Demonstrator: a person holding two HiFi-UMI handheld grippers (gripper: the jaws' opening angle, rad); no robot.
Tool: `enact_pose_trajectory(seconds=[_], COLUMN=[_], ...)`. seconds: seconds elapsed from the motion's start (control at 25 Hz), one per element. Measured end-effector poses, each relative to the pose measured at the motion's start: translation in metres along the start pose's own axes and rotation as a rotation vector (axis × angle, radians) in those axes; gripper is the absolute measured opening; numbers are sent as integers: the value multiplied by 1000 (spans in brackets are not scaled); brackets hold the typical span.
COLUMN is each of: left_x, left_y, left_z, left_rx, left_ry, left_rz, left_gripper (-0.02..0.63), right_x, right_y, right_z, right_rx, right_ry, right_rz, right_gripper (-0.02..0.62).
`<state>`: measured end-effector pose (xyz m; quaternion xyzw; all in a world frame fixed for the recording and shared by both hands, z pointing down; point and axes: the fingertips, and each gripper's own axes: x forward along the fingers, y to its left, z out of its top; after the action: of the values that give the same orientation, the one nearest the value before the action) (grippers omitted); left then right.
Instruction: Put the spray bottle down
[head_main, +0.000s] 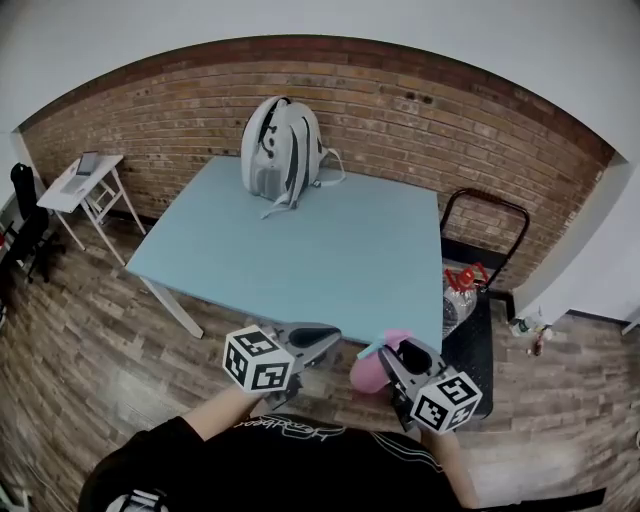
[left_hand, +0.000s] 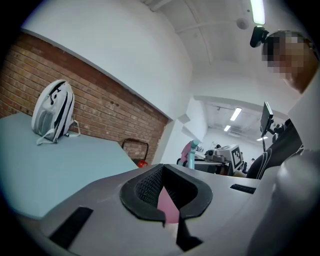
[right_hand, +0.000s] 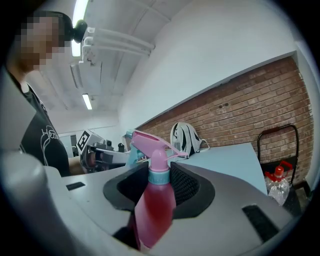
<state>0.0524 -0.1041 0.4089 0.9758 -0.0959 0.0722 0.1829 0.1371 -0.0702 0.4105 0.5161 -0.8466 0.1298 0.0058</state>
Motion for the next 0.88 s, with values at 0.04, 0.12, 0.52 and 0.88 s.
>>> enact_pose_trajectory(seconds=[0.04,0.12,0.52,0.88], left_x=[5,15,22,25], left_y=[15,40,108,144], left_z=[8,22,35,33], left_rx=[5,12,-36,-66], left_ry=[-1,-5,-37,-57], left_rz=[4,10,27,75], left_gripper=[8,8,8,8], right_x=[13,36,109,142], right_y=[-10,-29,-62,-76], right_z=[6,14,16,18], right_rx=[-5,-16,-71,-120], right_ry=[-3,-5,37,47], right_rz=[-4,-15,-27,3], right_gripper=[137,137,137,137])
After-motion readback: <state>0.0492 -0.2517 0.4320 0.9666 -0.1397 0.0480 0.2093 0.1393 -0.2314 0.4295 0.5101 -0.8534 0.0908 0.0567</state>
